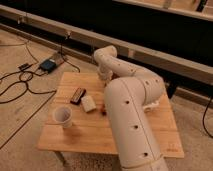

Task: Drag the ceramic bowl in a circle

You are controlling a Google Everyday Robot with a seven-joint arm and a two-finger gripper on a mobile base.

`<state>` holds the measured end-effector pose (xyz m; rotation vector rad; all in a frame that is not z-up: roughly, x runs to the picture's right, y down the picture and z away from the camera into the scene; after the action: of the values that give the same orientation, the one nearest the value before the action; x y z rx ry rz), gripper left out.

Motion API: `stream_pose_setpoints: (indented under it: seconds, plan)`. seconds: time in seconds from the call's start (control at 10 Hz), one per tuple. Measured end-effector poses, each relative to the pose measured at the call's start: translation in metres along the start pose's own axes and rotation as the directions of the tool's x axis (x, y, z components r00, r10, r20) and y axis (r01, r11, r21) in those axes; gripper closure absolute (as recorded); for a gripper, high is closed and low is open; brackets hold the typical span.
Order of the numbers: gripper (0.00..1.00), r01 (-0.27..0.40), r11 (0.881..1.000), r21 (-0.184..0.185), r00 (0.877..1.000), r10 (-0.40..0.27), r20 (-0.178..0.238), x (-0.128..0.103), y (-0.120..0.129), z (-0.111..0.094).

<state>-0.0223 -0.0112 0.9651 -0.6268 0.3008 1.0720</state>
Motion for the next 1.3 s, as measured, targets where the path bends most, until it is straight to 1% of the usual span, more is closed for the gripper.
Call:
stream_pose_setpoints:
  seconds: [0.1, 0.3, 0.4, 0.5, 0.6, 0.8, 0.9, 1.0, 1.2, 1.3]
  plan:
    - [1.00, 0.006, 1.000, -0.023, 1.000, -0.006, -0.004, 0.009, 0.016, -0.004]
    - [1.00, -0.006, 0.998, -0.058, 1.000, 0.004, -0.019, 0.034, 0.037, -0.012]
    - [1.00, -0.021, 0.998, -0.065, 0.999, 0.019, -0.030, 0.046, 0.040, -0.014]
    - [1.00, -0.052, 0.996, -0.068, 0.997, 0.049, -0.051, 0.066, 0.038, -0.016]
    - [1.00, -0.088, 0.994, -0.066, 0.994, 0.083, -0.067, 0.082, 0.032, -0.019]
    - [1.00, -0.170, 0.985, -0.040, 0.983, 0.167, -0.083, 0.111, 0.008, -0.024]
    - [1.00, -0.212, 0.977, -0.024, 0.974, 0.209, -0.089, 0.123, -0.006, -0.026]
    - [1.00, -0.242, 0.970, -0.011, 0.967, 0.240, -0.090, 0.129, -0.018, -0.026]
    - [1.00, -0.320, 0.947, 0.020, 0.944, 0.321, -0.078, 0.138, -0.054, -0.028]
    - [1.00, -0.346, 0.938, 0.032, 0.935, 0.347, -0.077, 0.141, -0.068, -0.028]
